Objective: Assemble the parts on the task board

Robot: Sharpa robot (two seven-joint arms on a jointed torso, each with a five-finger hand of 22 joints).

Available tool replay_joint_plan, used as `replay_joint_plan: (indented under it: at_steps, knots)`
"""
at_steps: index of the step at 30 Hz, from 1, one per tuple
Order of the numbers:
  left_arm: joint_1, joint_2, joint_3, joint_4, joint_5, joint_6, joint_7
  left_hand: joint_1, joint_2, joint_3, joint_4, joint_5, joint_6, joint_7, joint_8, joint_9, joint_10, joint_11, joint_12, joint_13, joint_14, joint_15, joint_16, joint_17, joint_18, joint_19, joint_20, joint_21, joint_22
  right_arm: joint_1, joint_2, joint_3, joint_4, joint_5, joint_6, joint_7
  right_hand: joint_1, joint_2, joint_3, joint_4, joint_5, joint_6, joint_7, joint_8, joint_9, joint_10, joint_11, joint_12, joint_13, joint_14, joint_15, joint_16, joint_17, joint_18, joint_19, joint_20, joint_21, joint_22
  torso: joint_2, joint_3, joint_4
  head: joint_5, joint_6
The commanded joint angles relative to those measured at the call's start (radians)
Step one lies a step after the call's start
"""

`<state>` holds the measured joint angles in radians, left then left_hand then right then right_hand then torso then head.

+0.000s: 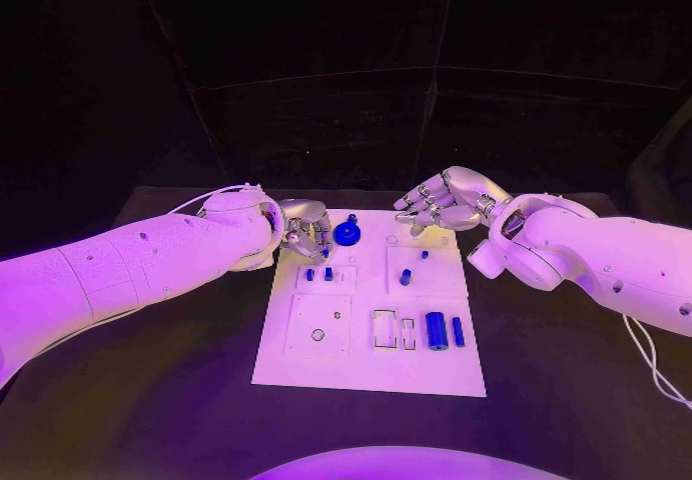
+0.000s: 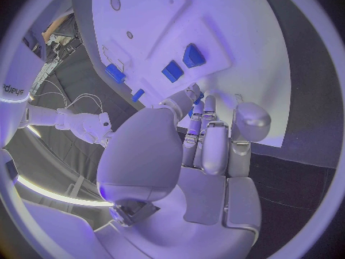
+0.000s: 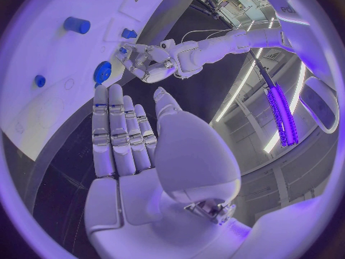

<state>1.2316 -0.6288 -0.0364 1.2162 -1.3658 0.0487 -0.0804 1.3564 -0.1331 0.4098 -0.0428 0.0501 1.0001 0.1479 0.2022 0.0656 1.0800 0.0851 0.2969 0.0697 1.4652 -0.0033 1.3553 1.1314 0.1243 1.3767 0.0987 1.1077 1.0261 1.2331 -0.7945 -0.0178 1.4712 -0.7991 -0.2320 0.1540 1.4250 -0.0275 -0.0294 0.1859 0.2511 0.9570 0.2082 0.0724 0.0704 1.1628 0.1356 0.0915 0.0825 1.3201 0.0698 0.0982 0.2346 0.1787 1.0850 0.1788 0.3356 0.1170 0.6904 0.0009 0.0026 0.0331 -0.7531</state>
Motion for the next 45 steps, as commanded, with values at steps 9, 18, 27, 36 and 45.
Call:
replay_joint_plan:
  at_steps: [9, 18, 27, 36, 45]
  knots:
    - [0.001, 0.000, 0.001, 0.003, 0.000, 0.009, -0.003, -0.009, -0.005, -0.010, 0.001, 0.001, -0.009, -0.001, -0.008, -0.001, -0.010, 0.000, -0.005, 0.000, -0.006, 0.004, -0.005, -0.003, -0.008, -0.008, 0.001, -0.004, -0.001, 0.002, 0.001, 0.000, 0.000, 0.000, 0.008, 0.008, 0.003, 0.011, -0.007, 0.001, 0.005, -0.006, 0.001, -0.001, 0.001, -0.005, 0.002, 0.001, 0.001, -0.005, 0.005, -0.006, 0.001, 0.005, 0.004, 0.003, -0.005, -0.001, 0.000, -0.0008, 0.0007, 0.001, -0.001]
    - [0.001, -0.009, 0.001, 0.006, 0.000, -0.008, -0.003, -0.008, -0.007, -0.013, -0.001, 0.001, -0.038, 0.003, -0.030, -0.003, -0.021, 0.003, -0.008, 0.001, -0.007, 0.006, -0.005, -0.007, -0.008, -0.009, 0.004, -0.004, 0.000, 0.002, 0.000, 0.000, -0.010, -0.001, 0.008, 0.001, 0.003, 0.011, -0.008, 0.000, 0.004, -0.007, 0.001, -0.001, 0.001, -0.007, 0.003, 0.001, 0.001, -0.005, 0.005, -0.007, 0.001, 0.004, 0.004, 0.003, -0.006, -0.002, -0.001, -0.0011, 0.0003, 0.001, 0.000]
    - [0.001, -0.047, 0.001, 0.032, 0.049, -0.093, 0.038, -0.003, -0.007, -0.031, -0.009, 0.001, -0.111, -0.002, -0.086, -0.001, -0.108, 0.017, -0.037, -0.004, -0.009, 0.017, -0.006, -0.017, 0.003, -0.030, 0.012, -0.050, -0.046, 0.002, -0.015, 0.000, -0.045, -0.161, 0.031, -0.037, 0.069, 0.007, -0.003, -0.059, -0.023, 0.028, -0.020, 0.015, 0.006, -0.012, -0.019, 0.002, -0.003, 0.124, -0.035, 0.074, 0.047, 0.007, 0.117, -0.041, 0.050, 0.023, -0.003, -0.0013, -0.0006, -0.001, 0.005]
    - [0.001, -0.122, 0.002, 0.070, 0.475, -0.213, 0.243, -0.017, 0.017, -0.061, 0.004, 0.001, -0.071, 0.025, -0.077, 0.005, -0.165, 0.032, -0.041, -0.002, -0.022, 0.029, -0.024, -0.057, 0.022, -0.068, 0.024, -0.144, -0.142, 0.001, -0.029, 0.000, -0.075, -0.527, 0.045, -0.146, 0.097, 0.010, 0.005, -0.083, -0.026, 0.077, -0.047, 0.016, 0.003, 0.018, -0.047, 0.001, -0.011, 0.192, -0.074, 0.270, 0.167, 0.003, 0.213, -0.087, 0.167, 0.088, -0.003, 0.0001, -0.0006, -0.003, 0.015]
    - [0.001, -0.167, -0.003, 0.117, 1.143, -0.183, 0.455, -0.088, 0.071, -0.149, 0.106, 0.001, -0.037, 0.024, -0.068, 0.003, -0.118, 0.025, 0.060, 0.028, -0.164, 0.031, -0.166, -0.297, 0.059, -0.199, 0.031, -0.366, -0.345, -0.015, -0.022, 0.000, -0.062, -0.812, 0.028, -0.230, 0.112, 0.003, 0.046, -0.076, -0.055, 0.088, -0.055, -0.006, -0.002, 0.019, -0.053, -0.020, -0.016, 0.187, -0.075, 0.768, 0.522, -0.009, 0.219, -0.103, 0.411, 0.284, -0.002, -0.0025, 0.0006, -0.033, 0.025]
